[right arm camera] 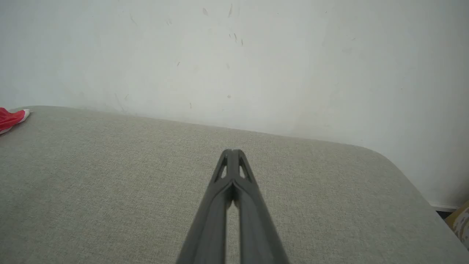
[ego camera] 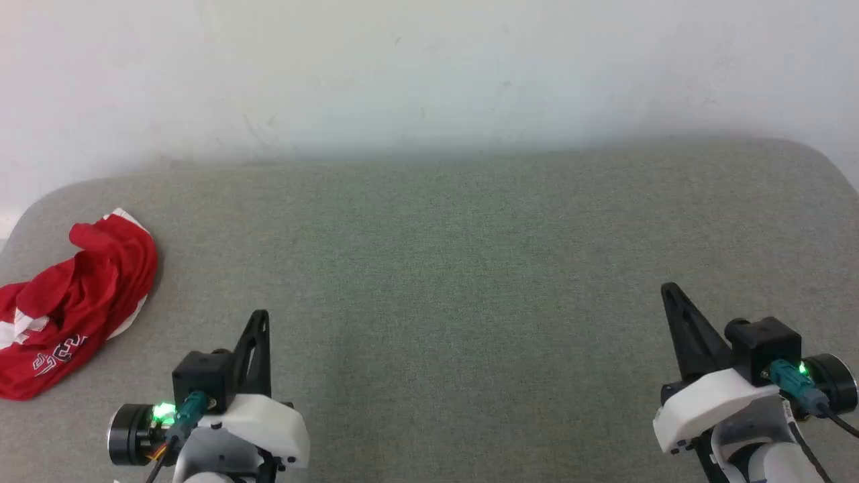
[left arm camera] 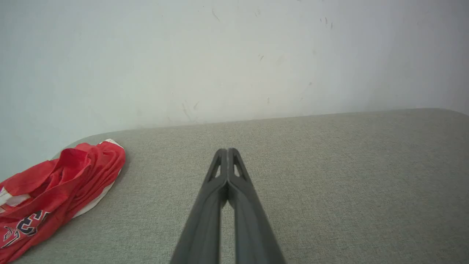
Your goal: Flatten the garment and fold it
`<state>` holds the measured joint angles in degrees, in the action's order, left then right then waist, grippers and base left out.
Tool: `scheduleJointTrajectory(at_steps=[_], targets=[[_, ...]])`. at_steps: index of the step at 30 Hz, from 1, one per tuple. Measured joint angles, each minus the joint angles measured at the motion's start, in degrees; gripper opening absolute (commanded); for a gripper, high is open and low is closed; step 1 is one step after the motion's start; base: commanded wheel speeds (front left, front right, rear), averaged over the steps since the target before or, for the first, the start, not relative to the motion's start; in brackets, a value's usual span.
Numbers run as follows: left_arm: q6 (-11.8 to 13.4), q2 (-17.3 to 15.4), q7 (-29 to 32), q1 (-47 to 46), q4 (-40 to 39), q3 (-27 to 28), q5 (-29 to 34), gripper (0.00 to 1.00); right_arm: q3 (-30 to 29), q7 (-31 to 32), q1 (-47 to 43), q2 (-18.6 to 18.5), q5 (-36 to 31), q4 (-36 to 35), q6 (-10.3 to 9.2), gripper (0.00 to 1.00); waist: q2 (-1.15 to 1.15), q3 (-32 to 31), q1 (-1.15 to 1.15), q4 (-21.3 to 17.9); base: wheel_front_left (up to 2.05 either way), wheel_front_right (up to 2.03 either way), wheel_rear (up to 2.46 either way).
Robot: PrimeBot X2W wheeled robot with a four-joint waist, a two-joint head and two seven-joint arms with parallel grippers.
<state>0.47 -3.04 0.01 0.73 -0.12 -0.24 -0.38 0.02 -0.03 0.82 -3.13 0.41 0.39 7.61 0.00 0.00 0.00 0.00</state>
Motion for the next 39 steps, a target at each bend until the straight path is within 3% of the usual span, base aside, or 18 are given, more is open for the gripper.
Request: scheduleJointTrajectory(at_steps=[19,20,39], targets=[[0.0,0.0,0.0,0.0,0.0,0.0,0.0,0.00,0.0,0.0,0.0,0.0,0.0,0.0,0.00,0.00,0.00,0.0,0.00,0.0,0.00,0.00,0.00],[0.0,0.0,0.0,0.0,0.0,0.0,0.0,1.00,0.0,0.0,0.0,0.0,0.0,0.0,0.00,1.00,0.00,0.0,0.00,0.0,0.00,0.00,0.00],[1.7,0.0,-1.5,0.0,-0.3,-1.0,0.0,1.00,-1.4,-1.5,0.0,-0.1,1.9,-1.0,0.00,1.00,0.00,0.3,0.00,0.2,0.00,0.00,0.00]])
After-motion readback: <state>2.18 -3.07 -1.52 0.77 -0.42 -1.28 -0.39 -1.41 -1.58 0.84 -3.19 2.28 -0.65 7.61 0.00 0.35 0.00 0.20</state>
